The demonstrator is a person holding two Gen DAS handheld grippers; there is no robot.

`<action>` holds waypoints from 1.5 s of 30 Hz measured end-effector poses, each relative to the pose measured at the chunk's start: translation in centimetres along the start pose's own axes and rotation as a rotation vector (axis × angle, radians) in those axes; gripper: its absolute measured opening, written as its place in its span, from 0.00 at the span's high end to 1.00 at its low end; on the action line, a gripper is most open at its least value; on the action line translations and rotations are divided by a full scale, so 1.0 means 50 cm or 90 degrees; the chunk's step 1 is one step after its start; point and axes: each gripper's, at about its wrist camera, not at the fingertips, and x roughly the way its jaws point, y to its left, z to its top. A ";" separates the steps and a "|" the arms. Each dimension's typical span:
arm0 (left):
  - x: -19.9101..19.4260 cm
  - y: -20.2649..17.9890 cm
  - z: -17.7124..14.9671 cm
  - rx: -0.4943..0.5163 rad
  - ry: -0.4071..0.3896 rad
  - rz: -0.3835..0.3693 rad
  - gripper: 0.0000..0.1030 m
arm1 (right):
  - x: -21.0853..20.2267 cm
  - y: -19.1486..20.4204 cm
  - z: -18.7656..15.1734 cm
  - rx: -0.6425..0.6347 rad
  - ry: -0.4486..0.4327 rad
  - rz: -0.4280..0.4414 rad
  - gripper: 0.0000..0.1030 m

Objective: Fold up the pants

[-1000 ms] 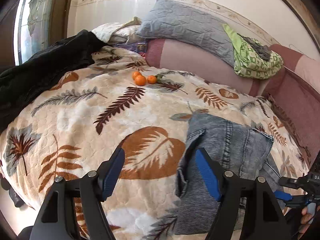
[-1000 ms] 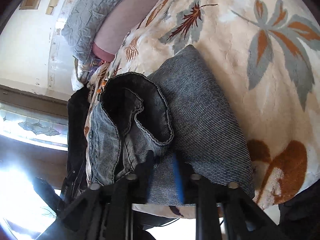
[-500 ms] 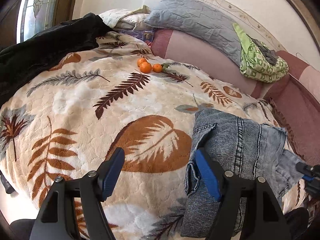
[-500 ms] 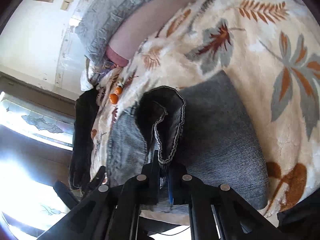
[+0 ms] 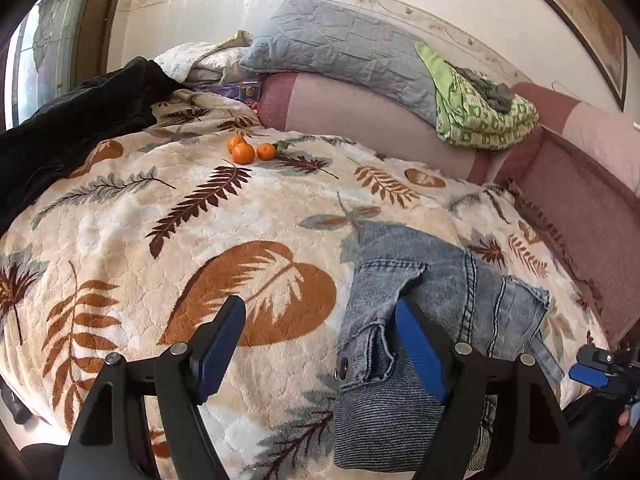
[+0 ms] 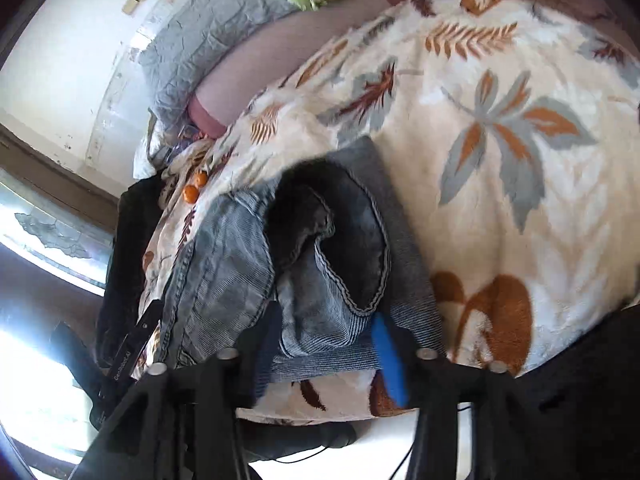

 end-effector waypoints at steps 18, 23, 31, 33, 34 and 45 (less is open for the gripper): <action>-0.025 0.104 0.003 -0.117 -0.002 0.013 0.24 | 0.104 0.118 -0.066 -0.023 0.159 0.164 0.82; -0.020 0.070 0.001 -0.074 0.006 -0.002 0.24 | 0.023 0.158 0.008 -0.116 0.083 0.121 0.83; 0.001 -0.017 0.013 0.009 0.020 -0.018 0.24 | 0.004 0.072 0.101 -0.103 0.029 0.006 0.83; 0.002 -0.046 0.023 0.037 0.011 -0.012 0.24 | 0.030 0.012 0.086 -0.075 0.060 -0.031 0.88; 0.006 -0.062 0.025 0.053 0.008 -0.010 0.23 | 0.053 -0.020 0.078 -0.044 0.091 -0.037 0.88; 0.094 -0.137 -0.044 0.144 0.111 0.019 0.12 | -0.015 -0.065 0.038 0.100 0.059 0.163 0.27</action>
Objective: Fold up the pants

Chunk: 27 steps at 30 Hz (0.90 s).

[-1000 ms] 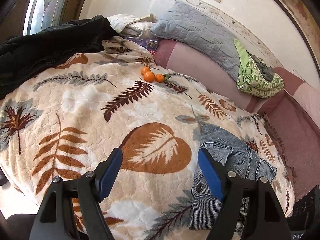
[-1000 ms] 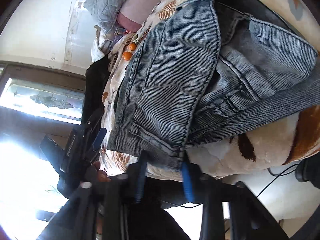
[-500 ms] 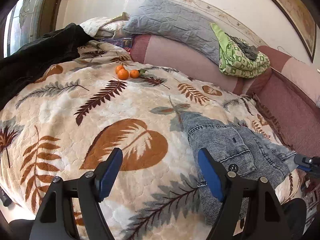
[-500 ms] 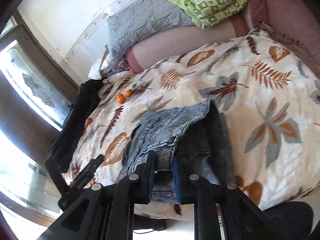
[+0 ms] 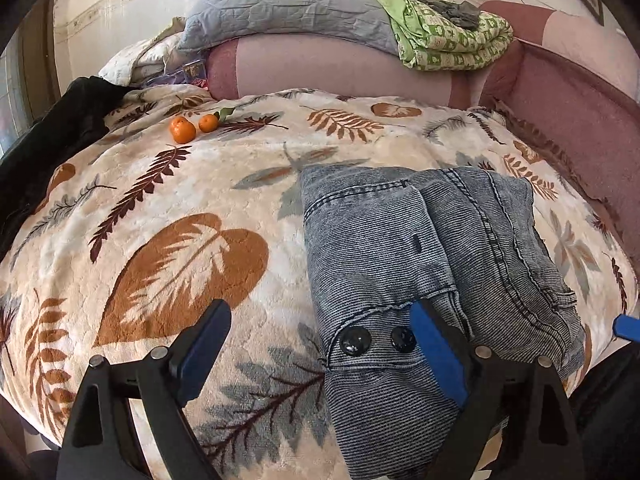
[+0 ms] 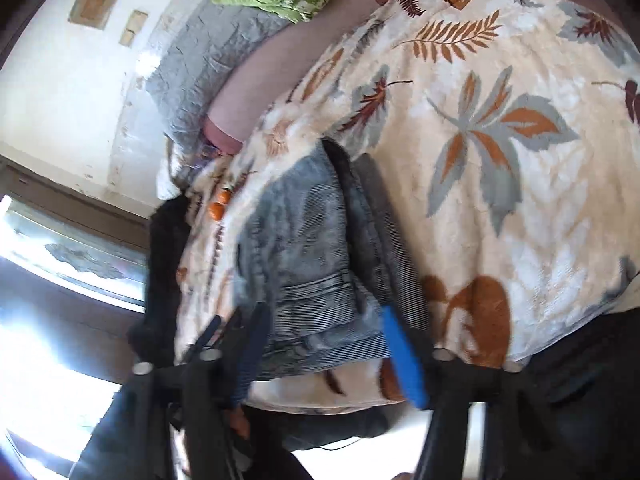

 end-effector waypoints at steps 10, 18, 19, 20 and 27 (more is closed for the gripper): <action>0.002 0.004 -0.009 -0.016 -0.002 -0.012 0.11 | 0.143 -0.039 -0.019 0.127 0.057 0.046 0.31; -0.057 0.033 0.010 -0.061 -0.084 -0.029 0.12 | 0.116 -0.068 -0.035 0.159 0.075 -0.005 0.61; -0.052 0.035 0.011 -0.068 -0.078 -0.029 0.12 | 0.119 -0.070 -0.036 0.165 0.074 -0.004 0.60; -0.039 0.033 0.010 -0.066 -0.057 -0.034 0.12 | 0.121 -0.075 -0.034 0.175 0.071 -0.001 0.59; 0.006 -0.006 -0.012 -0.004 0.005 -0.008 0.11 | 0.140 -0.071 -0.012 0.161 0.057 0.007 0.86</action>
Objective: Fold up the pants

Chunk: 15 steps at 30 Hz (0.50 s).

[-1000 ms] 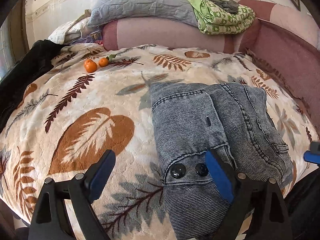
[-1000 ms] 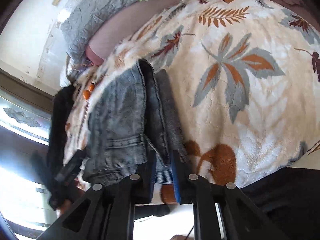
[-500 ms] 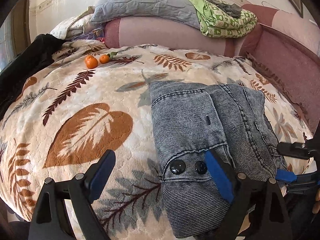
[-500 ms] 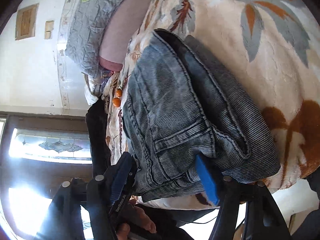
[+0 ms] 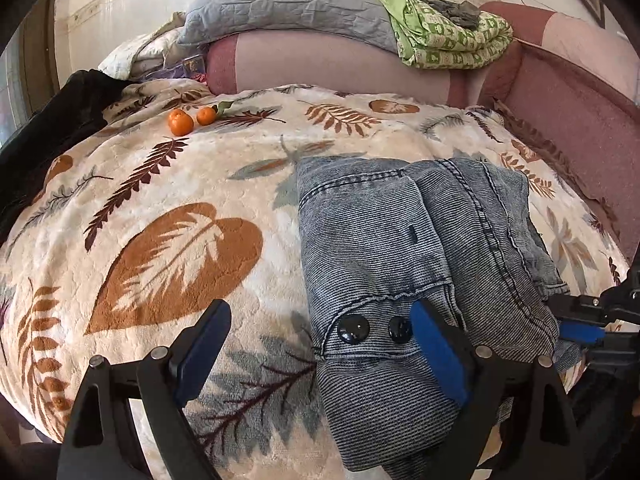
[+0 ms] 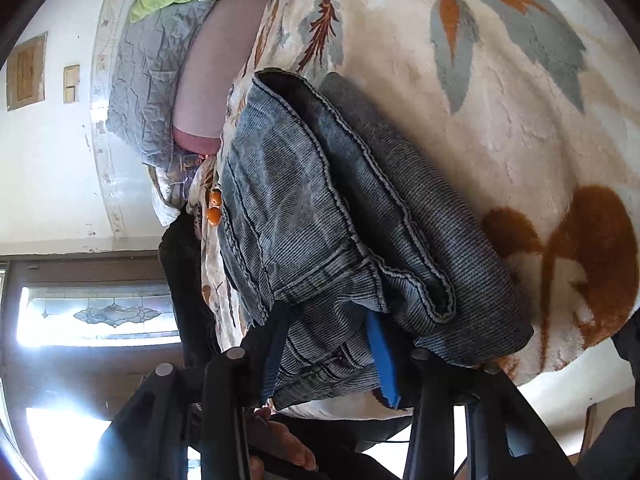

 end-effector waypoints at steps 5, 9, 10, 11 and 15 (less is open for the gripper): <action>-0.023 0.006 0.012 -0.013 -0.008 -0.022 0.11 | -0.070 0.102 -0.006 -0.132 -0.060 -0.026 0.96; -0.092 -0.006 0.049 -0.007 -0.090 -0.023 0.11 | -0.095 0.110 -0.021 -0.195 -0.087 -0.099 0.96; -0.098 -0.011 0.055 -0.003 -0.102 -0.011 0.11 | -0.079 0.082 -0.024 -0.181 -0.068 -0.114 0.96; -0.089 -0.019 0.057 0.008 -0.096 -0.001 0.11 | -0.055 0.054 -0.027 -0.163 -0.045 -0.127 0.96; 0.014 -0.061 0.011 0.116 -0.008 0.055 0.08 | -0.034 -0.023 -0.020 -0.074 -0.032 -0.062 0.94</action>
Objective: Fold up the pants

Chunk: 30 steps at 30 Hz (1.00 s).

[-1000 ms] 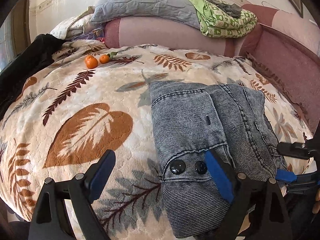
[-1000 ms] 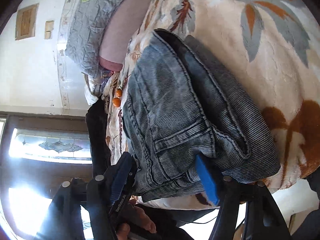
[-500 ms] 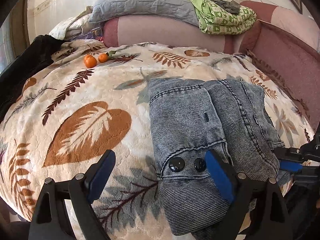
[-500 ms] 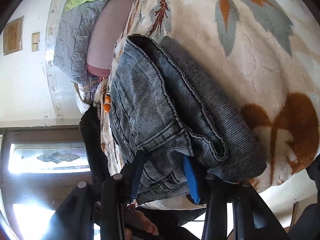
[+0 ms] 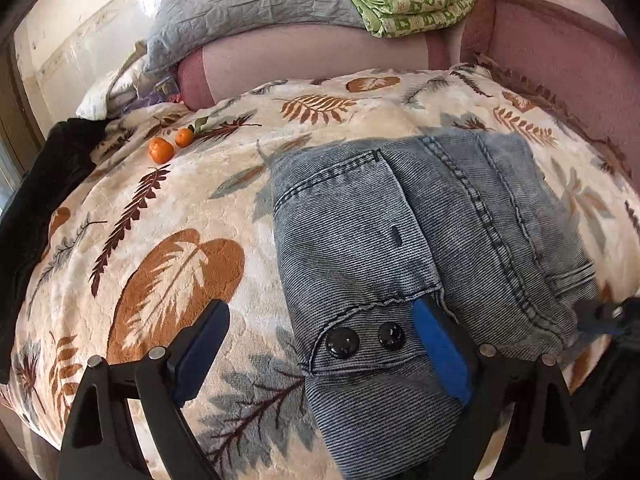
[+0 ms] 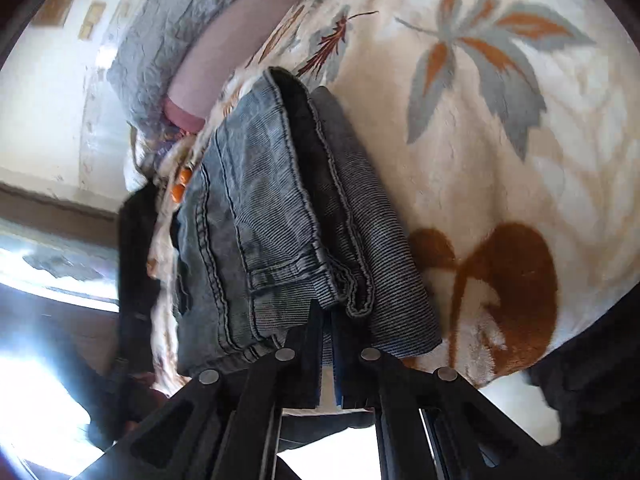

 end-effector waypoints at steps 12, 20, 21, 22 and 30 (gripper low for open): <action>0.008 0.038 -0.011 -0.086 0.019 -0.059 0.06 | -0.024 -0.013 -0.016 0.101 -0.016 0.048 0.42; 0.007 0.043 -0.015 -0.099 0.015 -0.064 0.06 | -0.005 0.046 0.020 0.030 -0.005 0.004 0.86; 0.007 0.044 -0.015 -0.102 0.015 -0.067 0.06 | -0.014 0.063 0.022 0.006 -0.012 -0.003 0.87; 0.006 0.046 -0.015 -0.105 0.016 -0.071 0.06 | -0.026 0.082 0.021 -0.020 -0.026 -0.009 0.88; -0.083 0.082 0.038 -0.136 -0.063 -0.078 0.07 | -0.038 0.049 -0.039 -0.079 -0.044 -0.097 0.91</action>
